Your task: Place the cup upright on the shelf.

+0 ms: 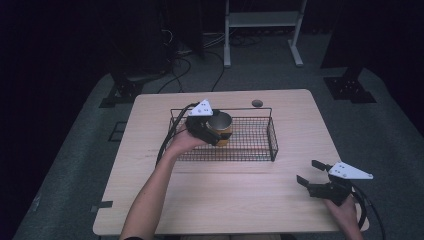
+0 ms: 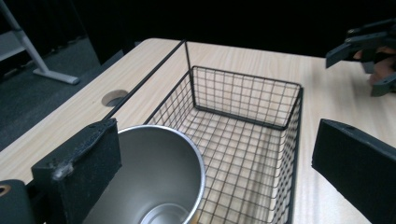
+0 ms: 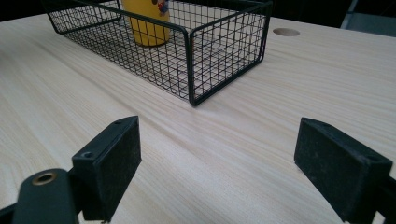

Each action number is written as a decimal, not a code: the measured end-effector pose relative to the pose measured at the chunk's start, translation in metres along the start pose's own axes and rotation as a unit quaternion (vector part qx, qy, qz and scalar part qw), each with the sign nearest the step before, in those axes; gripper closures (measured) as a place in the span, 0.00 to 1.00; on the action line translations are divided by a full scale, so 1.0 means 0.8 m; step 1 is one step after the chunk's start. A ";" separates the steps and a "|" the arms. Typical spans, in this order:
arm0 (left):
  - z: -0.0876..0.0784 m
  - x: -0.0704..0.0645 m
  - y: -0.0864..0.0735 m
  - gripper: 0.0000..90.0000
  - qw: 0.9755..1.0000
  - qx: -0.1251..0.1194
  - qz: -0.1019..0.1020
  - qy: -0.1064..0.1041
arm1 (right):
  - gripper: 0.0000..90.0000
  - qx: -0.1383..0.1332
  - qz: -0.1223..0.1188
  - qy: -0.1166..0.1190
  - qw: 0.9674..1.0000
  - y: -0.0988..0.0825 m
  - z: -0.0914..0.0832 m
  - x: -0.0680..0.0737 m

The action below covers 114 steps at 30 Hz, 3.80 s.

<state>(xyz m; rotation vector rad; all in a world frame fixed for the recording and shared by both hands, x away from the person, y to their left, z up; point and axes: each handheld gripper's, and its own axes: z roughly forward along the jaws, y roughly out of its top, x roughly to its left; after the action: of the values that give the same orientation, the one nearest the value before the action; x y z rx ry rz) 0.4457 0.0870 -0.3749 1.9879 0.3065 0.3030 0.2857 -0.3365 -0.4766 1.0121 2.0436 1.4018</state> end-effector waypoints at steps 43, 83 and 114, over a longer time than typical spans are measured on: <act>-0.014 -0.039 -0.019 0.01 1.000 -0.017 -0.005 -0.015 | 0.15 0.001 -0.001 -0.002 1.000 0.000 0.000 0.001; -0.021 -0.089 -0.041 0.01 0.999 -0.030 0.007 -0.043 | 0.15 0.002 -0.002 -0.003 1.000 0.000 0.000 0.002; -0.039 -0.113 -0.076 0.01 0.999 -0.034 -0.007 -0.036 | 0.15 0.004 -0.003 -0.004 1.000 0.000 0.001 0.002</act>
<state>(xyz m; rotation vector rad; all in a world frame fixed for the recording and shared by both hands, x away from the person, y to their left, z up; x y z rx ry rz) 0.3455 0.1072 -0.4236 1.9236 0.2599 0.2298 0.2848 -0.3348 -0.4767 1.0133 2.0450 1.3858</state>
